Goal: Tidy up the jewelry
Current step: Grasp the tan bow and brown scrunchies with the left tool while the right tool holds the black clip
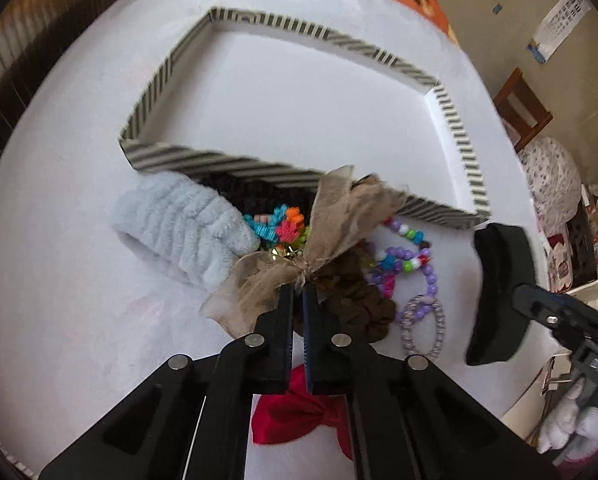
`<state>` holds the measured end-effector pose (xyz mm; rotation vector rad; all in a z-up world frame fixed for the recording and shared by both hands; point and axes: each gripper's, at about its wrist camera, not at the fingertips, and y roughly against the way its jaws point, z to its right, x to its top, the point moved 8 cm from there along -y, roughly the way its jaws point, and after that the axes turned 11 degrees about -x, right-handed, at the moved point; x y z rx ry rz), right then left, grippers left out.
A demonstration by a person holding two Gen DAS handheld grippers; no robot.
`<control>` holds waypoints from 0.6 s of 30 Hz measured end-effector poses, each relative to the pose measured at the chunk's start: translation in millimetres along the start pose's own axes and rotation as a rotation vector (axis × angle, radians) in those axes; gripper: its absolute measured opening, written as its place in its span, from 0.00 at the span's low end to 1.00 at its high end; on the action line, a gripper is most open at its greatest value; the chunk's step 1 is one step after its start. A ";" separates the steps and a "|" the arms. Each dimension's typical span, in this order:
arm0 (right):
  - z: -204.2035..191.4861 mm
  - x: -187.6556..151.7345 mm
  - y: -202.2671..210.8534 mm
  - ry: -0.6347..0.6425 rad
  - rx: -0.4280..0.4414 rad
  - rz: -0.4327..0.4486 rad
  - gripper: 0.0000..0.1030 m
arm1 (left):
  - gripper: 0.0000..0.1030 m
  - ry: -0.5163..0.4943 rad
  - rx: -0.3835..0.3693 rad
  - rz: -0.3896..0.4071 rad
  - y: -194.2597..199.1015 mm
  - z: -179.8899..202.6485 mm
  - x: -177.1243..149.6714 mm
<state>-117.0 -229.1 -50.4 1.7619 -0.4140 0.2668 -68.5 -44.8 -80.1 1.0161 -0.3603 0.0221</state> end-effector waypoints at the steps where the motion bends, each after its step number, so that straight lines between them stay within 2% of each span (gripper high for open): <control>1: -0.6 0.6 0.5 0.001 0.001 0.002 0.15 | 0.00 -0.006 -0.003 0.007 3.1 1.8 0.7; 8: -9.6 10.4 9.4 0.021 0.008 0.029 0.15 | 0.00 -0.020 -0.035 0.066 34.9 17.1 15.1; 14: -15.0 32.9 13.8 0.042 0.005 0.059 0.15 | 0.00 -0.052 -0.033 0.133 54.3 33.3 47.2; 18: -16.8 46.7 16.3 0.059 0.013 0.063 0.15 | 0.00 -0.070 -0.036 0.112 53.8 34.4 51.4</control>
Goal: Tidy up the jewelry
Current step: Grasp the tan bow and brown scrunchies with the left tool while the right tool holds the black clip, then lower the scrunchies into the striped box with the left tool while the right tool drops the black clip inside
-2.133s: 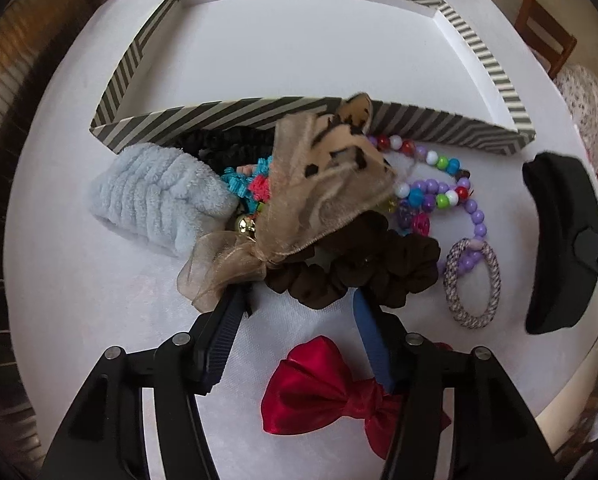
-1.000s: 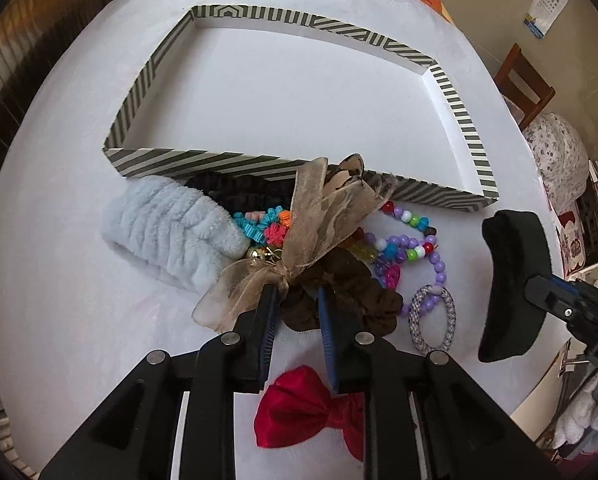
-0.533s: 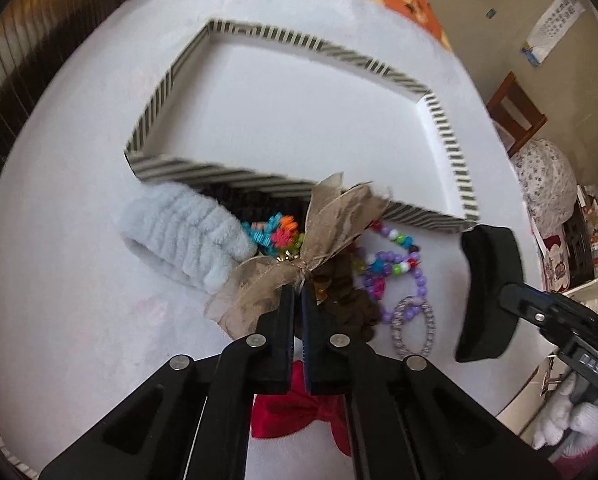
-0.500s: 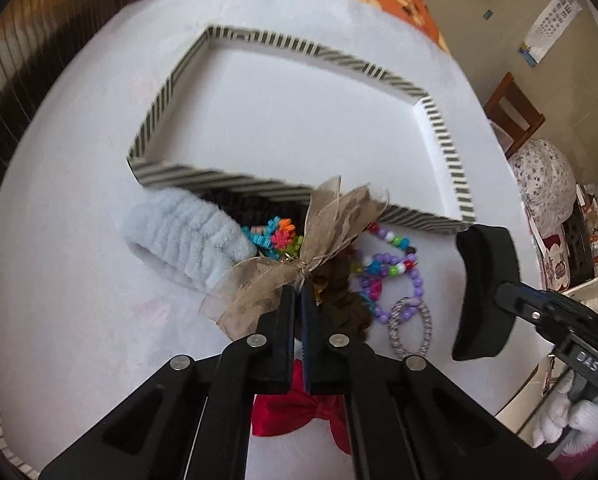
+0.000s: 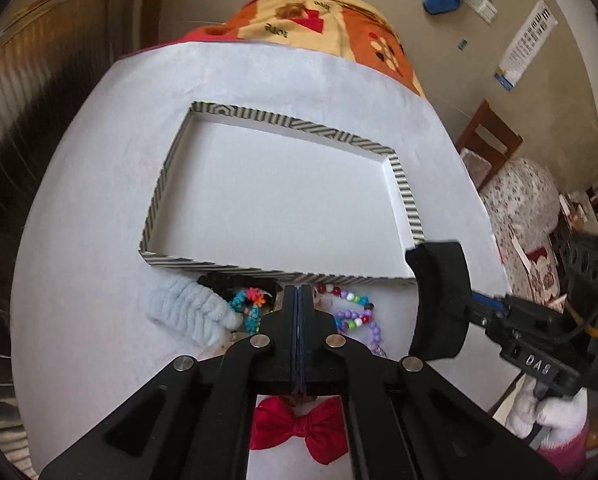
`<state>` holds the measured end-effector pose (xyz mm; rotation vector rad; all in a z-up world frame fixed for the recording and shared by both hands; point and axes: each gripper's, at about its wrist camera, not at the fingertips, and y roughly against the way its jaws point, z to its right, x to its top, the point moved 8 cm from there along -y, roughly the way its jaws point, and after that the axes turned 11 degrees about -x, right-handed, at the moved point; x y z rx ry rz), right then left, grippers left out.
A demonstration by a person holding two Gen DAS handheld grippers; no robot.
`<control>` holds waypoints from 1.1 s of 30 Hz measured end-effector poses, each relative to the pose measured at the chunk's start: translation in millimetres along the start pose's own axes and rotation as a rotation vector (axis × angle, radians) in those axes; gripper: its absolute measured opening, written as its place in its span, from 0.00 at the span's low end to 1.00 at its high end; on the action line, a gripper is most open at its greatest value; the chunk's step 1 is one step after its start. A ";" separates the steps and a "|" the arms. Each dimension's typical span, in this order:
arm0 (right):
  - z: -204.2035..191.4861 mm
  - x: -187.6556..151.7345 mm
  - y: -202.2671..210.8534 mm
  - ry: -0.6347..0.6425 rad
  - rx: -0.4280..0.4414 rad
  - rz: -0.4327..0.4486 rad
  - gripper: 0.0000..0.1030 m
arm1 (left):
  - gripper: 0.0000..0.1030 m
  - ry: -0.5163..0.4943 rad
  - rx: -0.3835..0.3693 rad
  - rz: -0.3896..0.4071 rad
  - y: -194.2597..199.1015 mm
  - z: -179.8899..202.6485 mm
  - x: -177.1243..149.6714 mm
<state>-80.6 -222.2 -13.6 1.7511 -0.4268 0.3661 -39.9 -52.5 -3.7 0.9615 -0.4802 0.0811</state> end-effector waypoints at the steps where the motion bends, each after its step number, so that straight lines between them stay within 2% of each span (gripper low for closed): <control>1: -0.9 1.7 0.2 0.004 0.008 0.000 0.15 | 0.00 0.000 0.006 0.000 -0.6 -1.1 -1.1; 2: -1.1 2.9 -0.8 0.003 0.013 -0.002 0.15 | 0.02 0.004 0.012 -0.016 -5.0 -3.9 -5.6; 3: -0.8 3.1 -2.8 0.003 0.015 -0.008 0.15 | 0.08 0.009 0.007 -0.040 -10.5 -6.1 -11.0; 4: -0.3 2.9 -5.9 0.003 0.015 -0.017 0.15 | 0.23 0.012 0.004 -0.057 -14.0 -7.1 -14.8; 5: -0.3 2.2 -8.2 0.003 0.015 -0.023 0.15 | 0.30 0.020 0.003 -0.084 -21.7 -10.1 -21.6; 8: -3.1 -1.9 -16.8 0.009 0.022 -0.049 0.15 | 0.30 0.001 0.023 -0.154 -41.6 -13.8 -40.5; 10: -4.4 -4.5 -20.3 0.014 0.023 -0.061 0.15 | 0.30 -0.020 0.087 -0.188 -54.7 -21.8 -49.1; 15: -3.6 -7.6 -22.8 0.015 0.028 -0.072 0.15 | 0.30 -0.012 0.104 -0.216 -70.2 -30.6 -61.0; 16: -2.5 -8.1 -22.8 0.010 0.028 -0.072 0.15 | 0.23 -0.019 0.102 -0.210 -70.3 -29.4 -60.9; 17: -1.7 -8.6 -22.5 0.007 0.028 -0.071 0.15 | 0.07 -0.028 0.098 -0.195 -69.7 -27.5 -60.3; 18: -0.9 -8.6 -22.1 0.006 0.027 -0.071 0.15 | 0.00 -0.025 0.090 -0.195 -69.9 -26.3 -60.7; 22: -0.6 -8.8 -18.7 0.002 0.024 -0.059 0.15 | 0.00 0.027 0.029 -0.170 -58.1 -25.4 -58.2; 33: -5.2 -9.8 -5.6 0.001 0.025 -0.029 0.16 | 0.00 0.010 -0.022 -0.057 -7.1 -6.5 -38.1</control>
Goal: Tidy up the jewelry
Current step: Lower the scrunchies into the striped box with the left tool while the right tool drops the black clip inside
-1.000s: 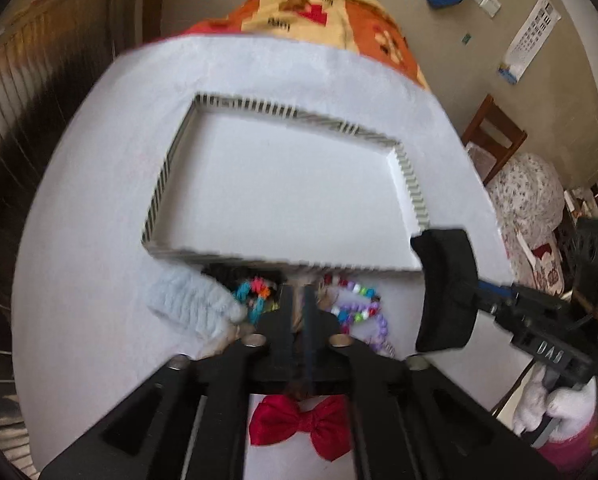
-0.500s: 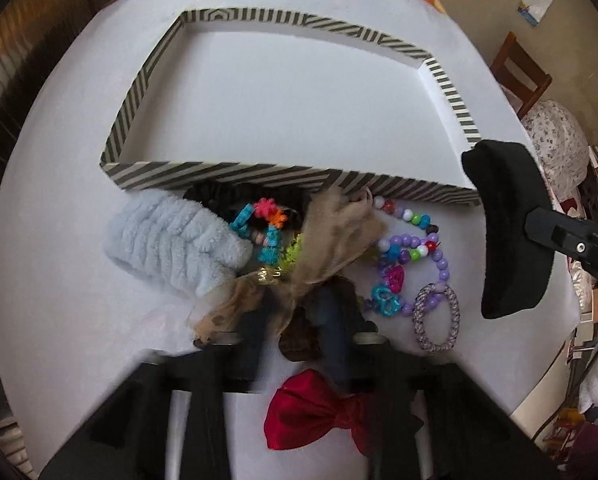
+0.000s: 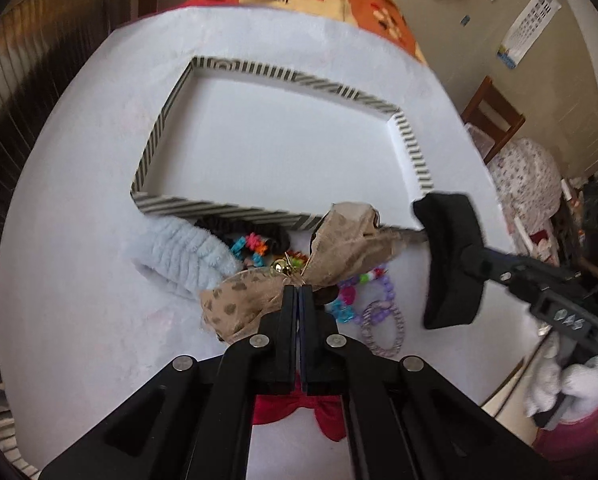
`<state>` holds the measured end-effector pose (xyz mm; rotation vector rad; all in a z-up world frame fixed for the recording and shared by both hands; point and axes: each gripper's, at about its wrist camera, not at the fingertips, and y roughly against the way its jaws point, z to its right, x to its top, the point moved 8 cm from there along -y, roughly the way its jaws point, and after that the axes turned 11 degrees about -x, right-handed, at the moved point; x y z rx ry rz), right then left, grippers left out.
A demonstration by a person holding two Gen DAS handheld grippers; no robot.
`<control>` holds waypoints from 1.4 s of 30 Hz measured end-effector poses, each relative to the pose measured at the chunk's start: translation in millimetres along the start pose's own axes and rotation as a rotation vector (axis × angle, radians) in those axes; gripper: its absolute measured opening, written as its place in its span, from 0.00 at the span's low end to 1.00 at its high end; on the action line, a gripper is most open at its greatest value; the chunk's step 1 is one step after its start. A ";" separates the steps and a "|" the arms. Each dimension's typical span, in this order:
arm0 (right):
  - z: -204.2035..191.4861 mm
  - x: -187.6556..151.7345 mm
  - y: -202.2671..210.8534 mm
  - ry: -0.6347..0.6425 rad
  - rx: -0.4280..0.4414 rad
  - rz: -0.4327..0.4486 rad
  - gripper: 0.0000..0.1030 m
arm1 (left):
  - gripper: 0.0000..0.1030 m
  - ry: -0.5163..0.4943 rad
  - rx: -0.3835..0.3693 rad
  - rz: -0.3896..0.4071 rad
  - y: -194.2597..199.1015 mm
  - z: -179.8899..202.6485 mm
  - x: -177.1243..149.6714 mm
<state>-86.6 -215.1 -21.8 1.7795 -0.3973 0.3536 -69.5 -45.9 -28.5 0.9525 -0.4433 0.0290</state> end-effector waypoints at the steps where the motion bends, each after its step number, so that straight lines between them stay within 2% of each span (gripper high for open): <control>1: 0.0 0.7 0.8 -0.001 -0.001 0.003 0.16 | 0.00 0.000 -0.002 0.008 0.1 2.9 5.4; 10: 6.1 34.8 5.5 -0.010 -0.028 0.060 0.16 | 0.00 -0.015 0.014 0.103 14.3 9.7 61.1; 17: 25.3 71.0 -22.6 -0.046 -0.053 0.061 0.16 | 0.00 0.061 0.100 0.111 -11.4 -30.9 101.6; 20: 37.4 80.9 -44.0 -0.060 -0.069 0.036 0.16 | 0.00 0.087 0.161 0.095 -24.6 -52.7 107.0; 25: 54.1 82.0 -77.3 -0.068 -0.097 -0.024 0.16 | 0.00 0.138 0.206 0.060 -43.8 -80.9 106.5; 29: 62.0 75.5 -102.8 -0.065 -0.111 -0.085 0.16 | 0.00 0.140 0.232 0.043 -53.6 -89.2 104.3; 34: 66.1 70.0 -117.3 -0.052 -0.139 -0.108 0.16 | 0.00 0.132 0.260 0.038 -61.1 -94.7 106.3; 37: 66.5 69.5 -118.5 -0.049 -0.152 -0.109 0.25 | 0.00 0.130 0.284 0.043 -64.4 -98.8 107.6; 39: 65.9 69.8 -118.7 -0.054 -0.148 -0.111 0.49 | 0.02 0.128 0.286 0.043 -65.4 -99.7 108.5; 41: 67.0 69.7 -115.8 -0.075 -0.132 -0.110 0.61 | 0.20 0.138 0.268 0.037 -67.4 -99.9 108.1; 42: 67.2 70.6 -112.4 -0.088 -0.118 -0.102 0.61 | 0.24 0.143 0.256 0.035 -67.8 -99.5 107.9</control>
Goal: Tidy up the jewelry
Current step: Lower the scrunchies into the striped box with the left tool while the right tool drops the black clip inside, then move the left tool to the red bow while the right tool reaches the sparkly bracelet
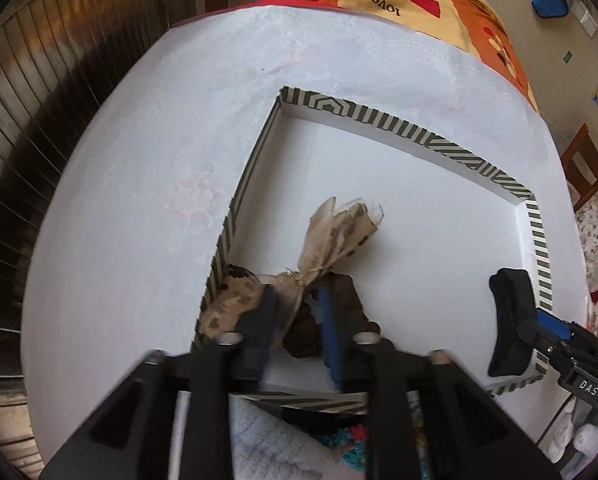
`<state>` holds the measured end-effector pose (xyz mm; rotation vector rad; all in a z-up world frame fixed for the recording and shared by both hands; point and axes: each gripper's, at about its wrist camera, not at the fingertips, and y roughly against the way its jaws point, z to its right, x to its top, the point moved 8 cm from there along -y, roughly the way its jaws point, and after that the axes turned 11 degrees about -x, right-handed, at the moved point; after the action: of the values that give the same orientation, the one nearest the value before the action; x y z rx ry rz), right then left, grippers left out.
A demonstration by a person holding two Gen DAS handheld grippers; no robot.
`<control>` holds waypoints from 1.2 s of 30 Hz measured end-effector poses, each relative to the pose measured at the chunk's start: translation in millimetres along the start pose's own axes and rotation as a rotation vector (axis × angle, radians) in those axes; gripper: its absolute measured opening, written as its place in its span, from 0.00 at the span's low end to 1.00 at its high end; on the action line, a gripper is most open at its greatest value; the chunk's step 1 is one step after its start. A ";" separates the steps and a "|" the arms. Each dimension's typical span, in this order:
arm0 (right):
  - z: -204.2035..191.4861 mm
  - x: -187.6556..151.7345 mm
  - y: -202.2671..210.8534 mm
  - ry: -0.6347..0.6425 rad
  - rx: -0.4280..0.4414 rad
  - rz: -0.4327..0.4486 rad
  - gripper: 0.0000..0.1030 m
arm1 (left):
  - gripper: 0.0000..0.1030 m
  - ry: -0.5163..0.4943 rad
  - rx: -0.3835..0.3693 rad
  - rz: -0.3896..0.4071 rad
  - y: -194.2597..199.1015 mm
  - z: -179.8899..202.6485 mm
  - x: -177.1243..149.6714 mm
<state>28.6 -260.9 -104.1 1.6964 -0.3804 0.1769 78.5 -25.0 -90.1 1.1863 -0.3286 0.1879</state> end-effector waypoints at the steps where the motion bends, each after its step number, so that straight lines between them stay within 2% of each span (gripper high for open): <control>1: 0.0 -0.2 3.5 -0.009 0.010 0.008 0.61 | 0.28 0.006 -0.019 -0.004 0.3 0.6 -0.8; 8: -4.2 -2.7 40.4 -0.027 0.037 0.073 0.61 | 0.30 0.025 -0.053 0.016 17.4 2.4 -9.6; 12: -13.3 -7.9 63.7 -0.010 0.043 0.112 0.62 | 0.31 0.005 -0.027 0.065 35.8 3.1 -11.6; 18: -31.1 -19.5 80.9 0.007 0.061 0.126 0.63 | 0.31 -0.027 -0.016 0.104 63.9 5.9 -25.2; 25: -54.4 -44.6 98.4 0.035 0.070 0.147 0.63 | 0.31 -0.042 -0.005 0.127 89.0 3.2 -50.1; 36: -81.1 -93.8 110.7 0.058 0.056 0.145 0.64 | 0.31 -0.075 0.001 0.114 113.1 -1.0 -102.2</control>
<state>-89.4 -180.6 -18.9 1.7151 -0.4586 0.3457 -52.6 20.3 -26.9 1.1782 -0.4627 0.2433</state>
